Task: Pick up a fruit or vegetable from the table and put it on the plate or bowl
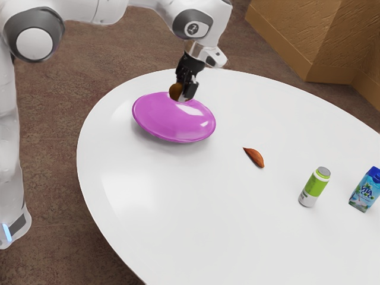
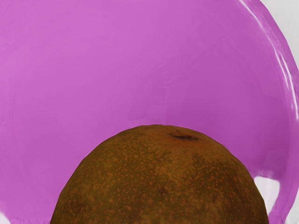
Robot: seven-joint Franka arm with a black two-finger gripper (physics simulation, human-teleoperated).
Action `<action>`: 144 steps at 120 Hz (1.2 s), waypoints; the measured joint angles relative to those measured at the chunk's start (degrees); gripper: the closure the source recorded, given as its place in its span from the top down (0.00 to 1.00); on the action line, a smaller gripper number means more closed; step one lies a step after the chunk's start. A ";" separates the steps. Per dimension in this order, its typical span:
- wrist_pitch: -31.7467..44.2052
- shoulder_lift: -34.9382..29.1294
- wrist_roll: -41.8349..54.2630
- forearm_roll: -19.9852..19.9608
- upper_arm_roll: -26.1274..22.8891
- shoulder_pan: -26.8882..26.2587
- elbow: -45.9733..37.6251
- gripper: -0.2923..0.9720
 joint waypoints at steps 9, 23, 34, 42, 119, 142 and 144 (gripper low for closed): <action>1.42 -1.09 1.28 -0.16 1.37 2.82 -1.95 0.51; 3.48 -1.07 3.05 -0.27 2.11 8.22 -2.35 0.52; 4.68 0.64 4.22 -0.34 2.12 12.43 -0.98 0.52; 5.29 1.81 4.95 -0.42 1.91 14.51 -0.17 0.52; 6.69 4.79 9.08 -1.07 1.85 -2.52 1.93 0.59; 6.30 4.86 9.89 -2.44 2.12 -2.80 1.93 0.72; 6.29 4.86 10.01 -2.49 2.14 -2.79 1.93 0.73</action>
